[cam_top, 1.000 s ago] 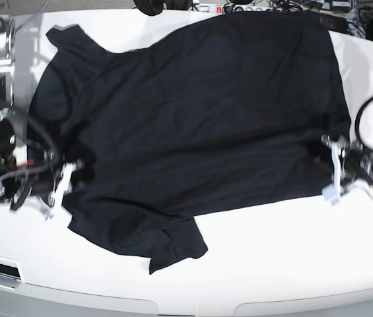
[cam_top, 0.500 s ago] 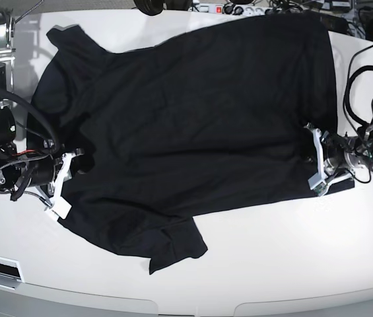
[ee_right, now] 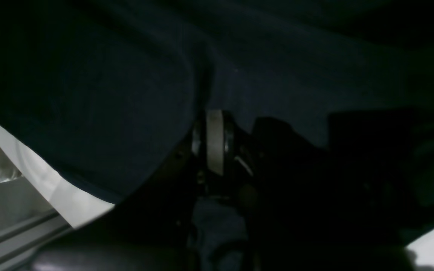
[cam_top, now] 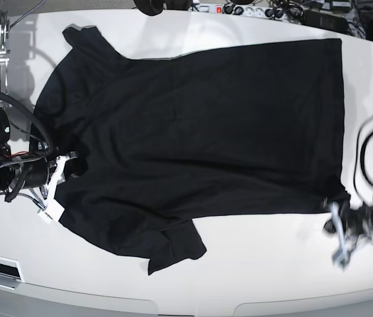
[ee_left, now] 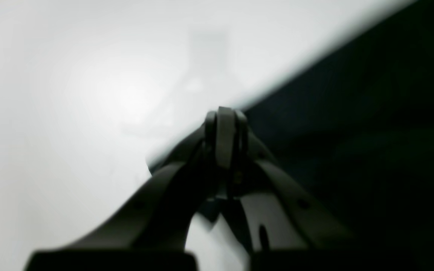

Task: Layout the t-shirt on the table in an organized manner, then fold the t-shirt properly
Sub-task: 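Grasp the shirt body with the left gripper and pull it toward the right gripper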

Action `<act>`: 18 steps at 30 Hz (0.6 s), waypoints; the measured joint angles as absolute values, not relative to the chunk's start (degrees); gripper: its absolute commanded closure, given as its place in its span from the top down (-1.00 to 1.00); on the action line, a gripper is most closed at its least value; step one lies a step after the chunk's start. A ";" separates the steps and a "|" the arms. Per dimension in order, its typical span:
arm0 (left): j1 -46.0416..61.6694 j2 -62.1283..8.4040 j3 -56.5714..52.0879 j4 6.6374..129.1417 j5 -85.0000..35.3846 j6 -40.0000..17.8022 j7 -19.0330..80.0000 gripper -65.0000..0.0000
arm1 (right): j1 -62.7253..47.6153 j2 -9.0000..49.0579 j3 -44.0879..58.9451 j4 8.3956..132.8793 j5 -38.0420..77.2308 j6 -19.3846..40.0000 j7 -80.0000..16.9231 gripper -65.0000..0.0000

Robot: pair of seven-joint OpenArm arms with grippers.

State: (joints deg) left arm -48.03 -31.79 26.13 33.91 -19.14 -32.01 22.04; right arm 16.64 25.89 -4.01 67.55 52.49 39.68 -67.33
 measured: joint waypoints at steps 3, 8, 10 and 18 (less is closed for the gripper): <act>-51.96 -31.11 26.17 35.46 -33.12 -38.68 36.25 -1.00 | 15.92 25.91 -4.01 67.55 51.44 39.68 -67.33 -1.00; -51.75 -32.95 26.17 37.47 -60.47 -39.48 62.76 -1.00 | 12.62 25.85 -4.01 69.60 46.70 39.70 -62.02 -1.00; -50.26 -33.17 26.17 37.52 -65.21 -39.53 67.18 -1.00 | 10.70 25.87 -4.01 70.63 41.25 39.68 -58.28 -1.00; -41.25 -32.82 26.24 37.69 -65.58 -39.72 69.47 -1.00 | 4.49 25.85 -4.01 74.74 32.71 39.70 -55.37 -1.00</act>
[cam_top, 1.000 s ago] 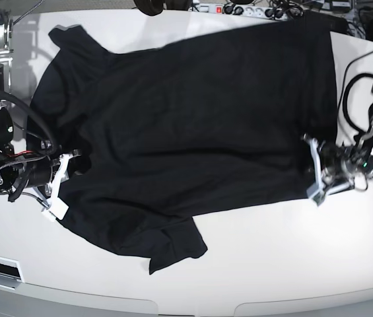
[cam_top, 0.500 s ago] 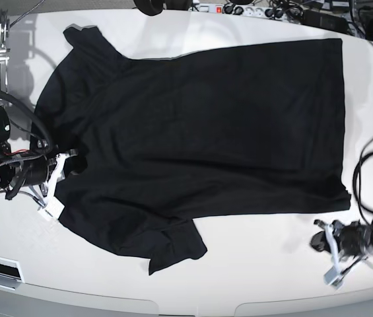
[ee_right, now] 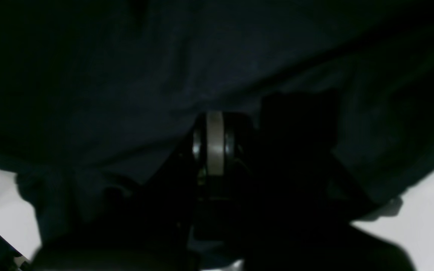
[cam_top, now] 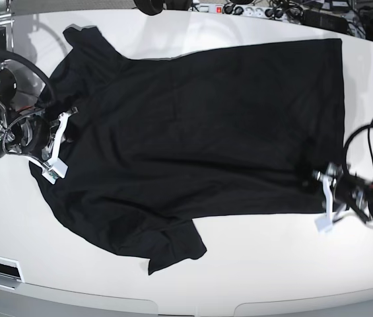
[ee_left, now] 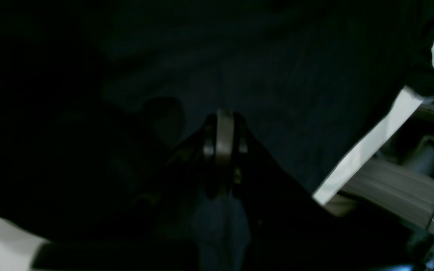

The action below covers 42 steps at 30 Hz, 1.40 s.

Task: Layout the t-shirt on the table in an organized manner, then fold the t-shirt properly
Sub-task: 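Grasp the shirt body with the left gripper and pull it toward the right gripper, then hold the shirt edges with both grippers and pull them apart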

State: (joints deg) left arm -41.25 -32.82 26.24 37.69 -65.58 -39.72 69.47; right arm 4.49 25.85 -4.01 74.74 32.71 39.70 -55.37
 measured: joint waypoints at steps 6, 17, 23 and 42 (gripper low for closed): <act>-34.85 -32.82 26.24 39.55 -69.71 -39.62 69.47 -1.00 | 2.04 25.87 -4.01 74.81 31.90 39.70 -51.35 -1.00; -26.81 -32.95 26.24 48.27 -74.32 -39.70 75.40 -1.00 | -1.63 25.52 -3.97 75.50 25.78 20.32 -53.91 -1.00; -23.11 -32.80 26.24 49.52 -74.08 -39.70 76.55 -1.00 | -2.24 25.36 -3.53 75.81 29.78 20.78 -59.61 -1.00; -4.91 -40.03 -10.28 49.74 -83.61 -39.72 76.64 -1.00 | -1.23 25.06 -3.60 75.85 31.00 25.54 -59.79 -0.06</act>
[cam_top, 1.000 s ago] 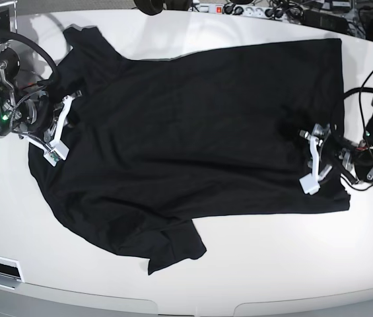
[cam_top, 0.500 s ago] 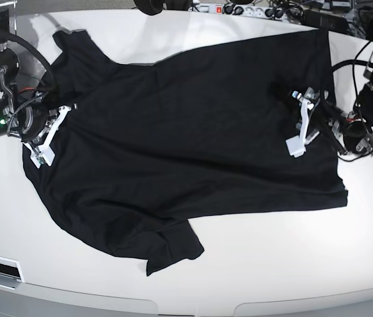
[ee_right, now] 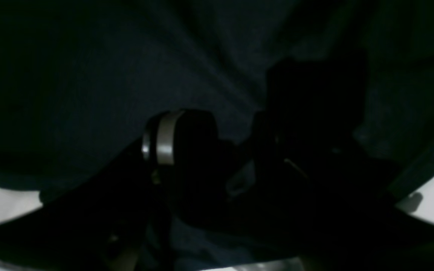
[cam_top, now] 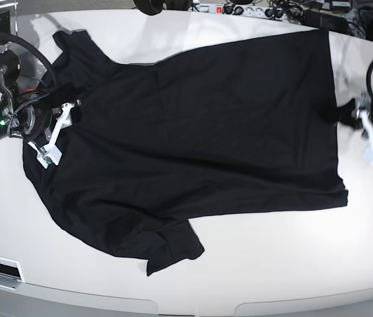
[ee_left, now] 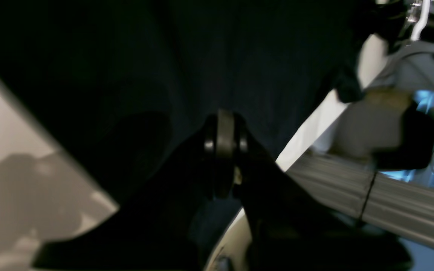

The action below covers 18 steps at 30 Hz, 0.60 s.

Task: Layout the t-shirt on the table in an organized manner, then fold the t-shirt properly
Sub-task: 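Hold the shirt edges with both grippers and pull them apart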

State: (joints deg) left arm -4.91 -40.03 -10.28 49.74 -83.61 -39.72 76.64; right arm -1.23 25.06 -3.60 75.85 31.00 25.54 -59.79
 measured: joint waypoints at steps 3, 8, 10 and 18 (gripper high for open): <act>1.63 -39.66 -19.11 49.58 -83.61 -39.75 77.93 -1.00 | -1.21 25.06 -3.62 75.83 30.48 25.54 -59.59 -0.06; 9.74 -36.77 -30.76 49.63 -83.66 -39.72 77.87 -1.00 | -1.13 25.08 -3.64 75.75 35.24 27.62 -59.35 -0.06; 12.27 -36.05 -33.19 49.63 -83.61 -39.70 77.80 -1.00 | -1.17 25.19 -3.64 75.68 38.24 28.16 -59.40 -0.06; 16.53 -32.53 -33.34 49.67 -81.38 -39.68 78.04 -0.19 | -2.22 24.60 -3.97 80.58 44.18 32.25 -61.08 -0.06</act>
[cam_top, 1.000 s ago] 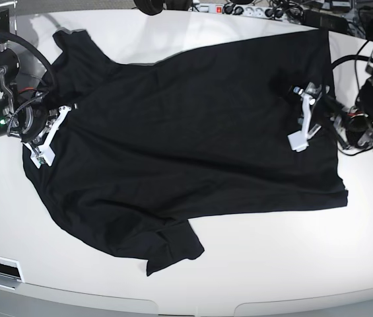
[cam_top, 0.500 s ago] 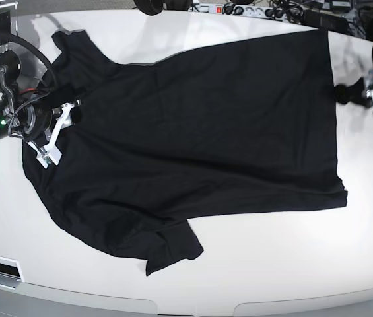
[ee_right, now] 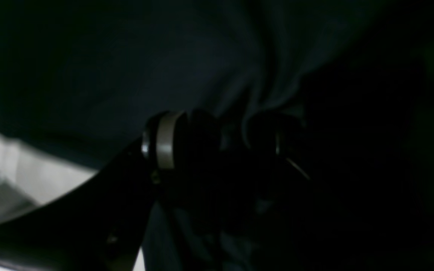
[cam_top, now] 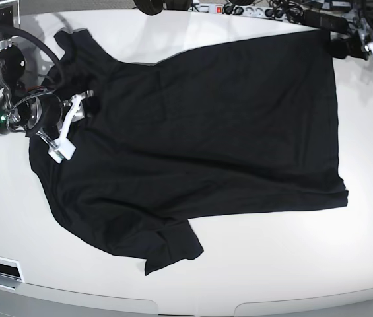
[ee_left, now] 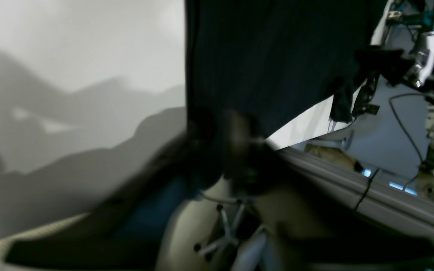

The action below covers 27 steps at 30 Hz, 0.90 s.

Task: Layout the t-shirt on the table in an organized manner, then fold the t-shirt properly
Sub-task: 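Hold the shirt edges with both grippers and pull them apart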

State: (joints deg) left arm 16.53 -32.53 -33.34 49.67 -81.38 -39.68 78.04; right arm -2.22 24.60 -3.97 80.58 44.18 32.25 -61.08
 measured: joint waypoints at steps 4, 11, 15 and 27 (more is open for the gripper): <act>17.78 -32.03 -33.17 49.95 -83.40 -39.75 78.24 0.13 | -1.76 24.60 -3.97 85.56 44.21 32.21 -60.71 -0.06; 17.91 -32.64 -24.40 50.24 -84.31 -40.21 76.07 0.13 | -1.37 24.60 -3.99 87.77 44.18 32.21 -60.71 -0.06; 17.45 -32.73 -19.09 50.59 -85.12 -40.80 75.00 0.13 | -0.95 24.62 -3.97 87.77 44.12 31.31 -60.71 -0.06; 17.96 -36.01 -17.15 56.71 -82.06 -40.36 79.13 0.10 | -0.01 24.62 -3.97 87.79 44.01 31.31 -60.71 -0.06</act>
State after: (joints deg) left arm 17.96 -36.01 -17.15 56.71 -82.06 -40.36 79.13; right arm -0.01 24.62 -3.97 87.79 44.01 31.31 -60.71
